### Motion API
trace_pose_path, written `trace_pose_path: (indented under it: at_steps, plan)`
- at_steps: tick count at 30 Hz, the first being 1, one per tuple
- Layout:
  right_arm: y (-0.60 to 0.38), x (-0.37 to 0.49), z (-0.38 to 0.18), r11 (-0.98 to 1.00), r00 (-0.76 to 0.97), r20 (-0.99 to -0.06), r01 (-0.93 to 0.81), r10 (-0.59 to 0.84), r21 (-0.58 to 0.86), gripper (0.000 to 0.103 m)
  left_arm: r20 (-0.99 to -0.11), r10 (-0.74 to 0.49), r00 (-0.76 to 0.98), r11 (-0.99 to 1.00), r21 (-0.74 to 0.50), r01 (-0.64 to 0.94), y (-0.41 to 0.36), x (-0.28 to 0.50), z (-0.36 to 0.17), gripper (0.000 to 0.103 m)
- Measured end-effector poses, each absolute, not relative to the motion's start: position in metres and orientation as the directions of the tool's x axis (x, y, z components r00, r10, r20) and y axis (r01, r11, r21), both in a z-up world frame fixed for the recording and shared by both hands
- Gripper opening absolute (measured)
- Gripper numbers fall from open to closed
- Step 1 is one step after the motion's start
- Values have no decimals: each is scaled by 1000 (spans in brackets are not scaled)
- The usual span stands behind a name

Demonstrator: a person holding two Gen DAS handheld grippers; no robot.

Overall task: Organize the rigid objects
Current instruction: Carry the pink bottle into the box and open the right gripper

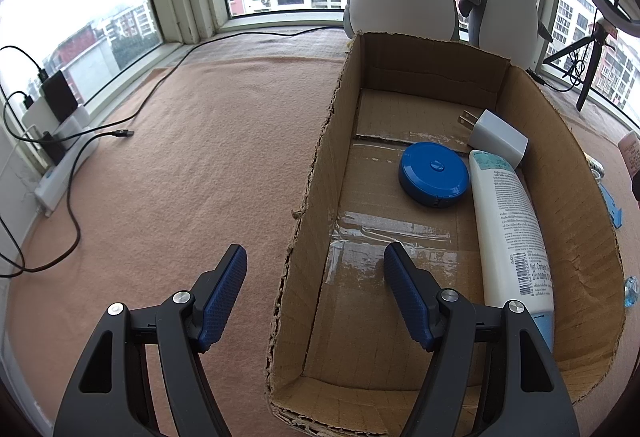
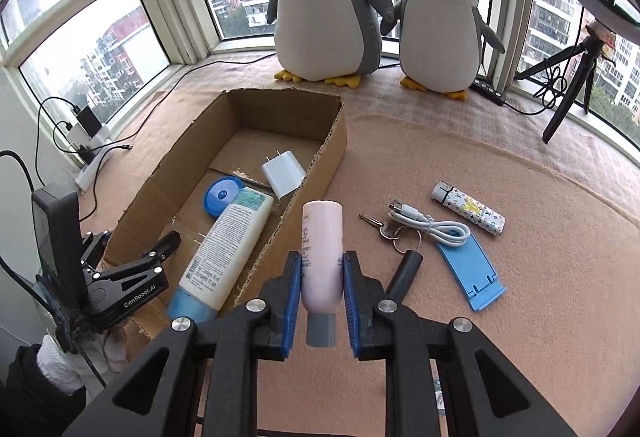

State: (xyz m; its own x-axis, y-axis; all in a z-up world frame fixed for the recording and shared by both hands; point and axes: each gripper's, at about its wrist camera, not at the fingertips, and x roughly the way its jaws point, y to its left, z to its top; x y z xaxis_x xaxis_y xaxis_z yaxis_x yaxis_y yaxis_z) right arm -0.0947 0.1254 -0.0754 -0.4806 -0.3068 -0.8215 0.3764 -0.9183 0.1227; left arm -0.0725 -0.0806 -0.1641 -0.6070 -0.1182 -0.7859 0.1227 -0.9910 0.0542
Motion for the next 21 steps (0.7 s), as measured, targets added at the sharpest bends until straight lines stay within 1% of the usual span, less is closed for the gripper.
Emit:
trace_pose_path:
  at_steps: [6,21]
  plan:
    - [106,-105,-71,-907,-480,-801,385,-357,174,18,-786,-115,-608,-991,50,122,-79,-72,-164,71]
    - [71,-116,-92,-903,-461,-823,407,-333,138,18,-786,-114,-608,-991,50,122,-79,-72,-165,71]
